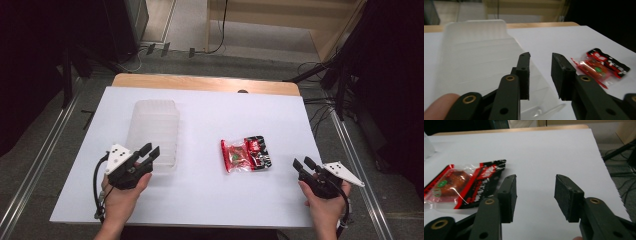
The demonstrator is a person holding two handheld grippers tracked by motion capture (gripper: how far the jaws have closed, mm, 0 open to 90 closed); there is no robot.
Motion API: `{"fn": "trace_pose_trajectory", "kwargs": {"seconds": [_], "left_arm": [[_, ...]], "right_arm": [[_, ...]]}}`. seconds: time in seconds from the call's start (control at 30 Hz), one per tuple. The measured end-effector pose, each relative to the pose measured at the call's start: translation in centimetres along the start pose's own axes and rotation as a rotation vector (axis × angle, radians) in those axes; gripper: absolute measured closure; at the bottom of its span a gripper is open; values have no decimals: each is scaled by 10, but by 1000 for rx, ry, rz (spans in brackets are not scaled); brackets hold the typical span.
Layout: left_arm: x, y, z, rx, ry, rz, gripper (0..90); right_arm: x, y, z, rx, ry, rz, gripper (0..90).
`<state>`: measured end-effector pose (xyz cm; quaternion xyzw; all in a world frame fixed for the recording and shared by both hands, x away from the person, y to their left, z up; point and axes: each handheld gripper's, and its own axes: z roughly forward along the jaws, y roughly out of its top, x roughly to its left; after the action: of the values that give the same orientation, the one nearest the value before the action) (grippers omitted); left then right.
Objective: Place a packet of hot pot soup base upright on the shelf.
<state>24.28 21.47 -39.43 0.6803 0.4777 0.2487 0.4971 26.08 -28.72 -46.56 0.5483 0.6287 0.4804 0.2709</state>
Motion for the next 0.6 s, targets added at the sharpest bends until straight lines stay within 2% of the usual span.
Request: {"fn": "trace_pose_trajectory", "kwargs": {"seconds": [0.03, 0.07, 0.1, 0.13, 0.2, 0.23, 0.27, 0.33, 0.37, 0.43, 0.53, 0.57, 0.6], "left_arm": [[-13, -1, 9, 18, -35, 16, 766], [-19, -1, 14, 28, -56, 27, 800], [-25, -1, 19, 38, -72, 33, 846], [-25, -1, 19, 38, -72, 33, 877], [-36, -2, 29, 58, -95, 50, 900], [-46, -3, 38, 76, -113, 62, 900], [-46, -3, 38, 76, -113, 62, 900], [-56, -4, 46, 91, -130, 78, 900], [-66, -6, 54, 98, -147, 83, 900], [-71, -7, 59, 102, -154, 93, 900], [-84, -11, 73, 119, -173, 101, 900], [-84, -11, 73, 119, -173, 101, 900], [-91, -14, 82, 131, -182, 112, 900]], "right_arm": [[4, 2, 1, -10, 18, -9, 547], [5, 2, 2, -14, 20, -7, 533], [7, 3, 3, -12, 18, -5, 512], [8, 3, 4, -8, 17, -7, 500], [9, 2, 5, -6, 21, -5, 493], [11, 1, 5, -11, 29, -4, 491], [12, 1, 5, -12, 28, -6, 487], [12, 0, 5, -14, 24, -8, 487], [12, 1, 5, -5, 27, 13, 462], [12, 1, 7, 4, 30, 26, 453], [14, 1, 9, 9, 41, 4, 454], [16, 0, 9, 12, 45, 1, 452], [18, 0, 10, 13, 51, -2, 450]]}}
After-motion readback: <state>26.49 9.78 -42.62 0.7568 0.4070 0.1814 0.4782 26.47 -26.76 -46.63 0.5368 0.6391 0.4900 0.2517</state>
